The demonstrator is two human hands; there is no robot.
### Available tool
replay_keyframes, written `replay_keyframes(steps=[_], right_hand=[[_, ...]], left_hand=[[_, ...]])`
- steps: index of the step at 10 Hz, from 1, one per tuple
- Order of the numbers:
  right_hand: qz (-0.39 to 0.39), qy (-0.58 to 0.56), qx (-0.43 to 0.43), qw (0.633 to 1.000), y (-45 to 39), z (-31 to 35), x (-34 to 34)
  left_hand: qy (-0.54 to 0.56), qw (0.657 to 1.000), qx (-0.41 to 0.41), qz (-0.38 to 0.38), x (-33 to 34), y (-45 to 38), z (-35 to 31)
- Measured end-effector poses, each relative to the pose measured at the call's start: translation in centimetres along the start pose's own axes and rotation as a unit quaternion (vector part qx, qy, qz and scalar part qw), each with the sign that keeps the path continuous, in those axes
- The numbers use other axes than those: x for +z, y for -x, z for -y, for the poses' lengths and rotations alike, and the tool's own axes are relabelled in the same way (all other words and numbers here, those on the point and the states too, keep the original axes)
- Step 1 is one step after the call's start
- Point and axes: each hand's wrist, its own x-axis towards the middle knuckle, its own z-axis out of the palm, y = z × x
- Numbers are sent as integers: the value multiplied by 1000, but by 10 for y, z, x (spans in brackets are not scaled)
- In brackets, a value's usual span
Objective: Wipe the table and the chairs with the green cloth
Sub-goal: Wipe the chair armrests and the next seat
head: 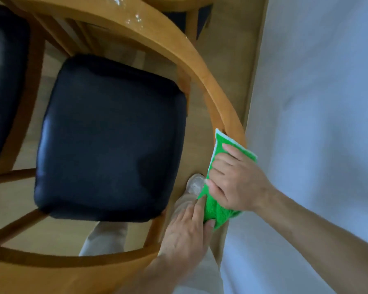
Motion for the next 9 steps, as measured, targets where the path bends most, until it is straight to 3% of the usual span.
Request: replay_keyframes(steps=[1, 2, 3, 4, 6, 7, 8, 9], right_hand=[[57, -65, -28, 996, -28, -47, -8], [143, -93, 5, 985, -60, -77, -6], [176, -97, 38, 979, -89, -93, 5], [187, -118, 71, 973, -107, -104, 15], [155, -184, 109, 964, -139, -128, 27], [90, -170, 106, 976, -176, -137, 33], [54, -154, 55, 985, -215, -139, 38], [26, -164, 47, 985, -237, -142, 32]], left_hand=[[73, 995, -38, -48, -11, -26, -34], [175, 973, -84, -125, -21, -55, -66], [243, 935, -152, -207, -27, -87, -89], [287, 917, -178, -210, -36, -109, -97], [300, 930, -176, -123, -55, -115, -64], [323, 918, -210, -90, -49, -97, -39], [398, 894, -201, 48, 18, -56, -36], [456, 857, -237, 37, 50, -40, -40]])
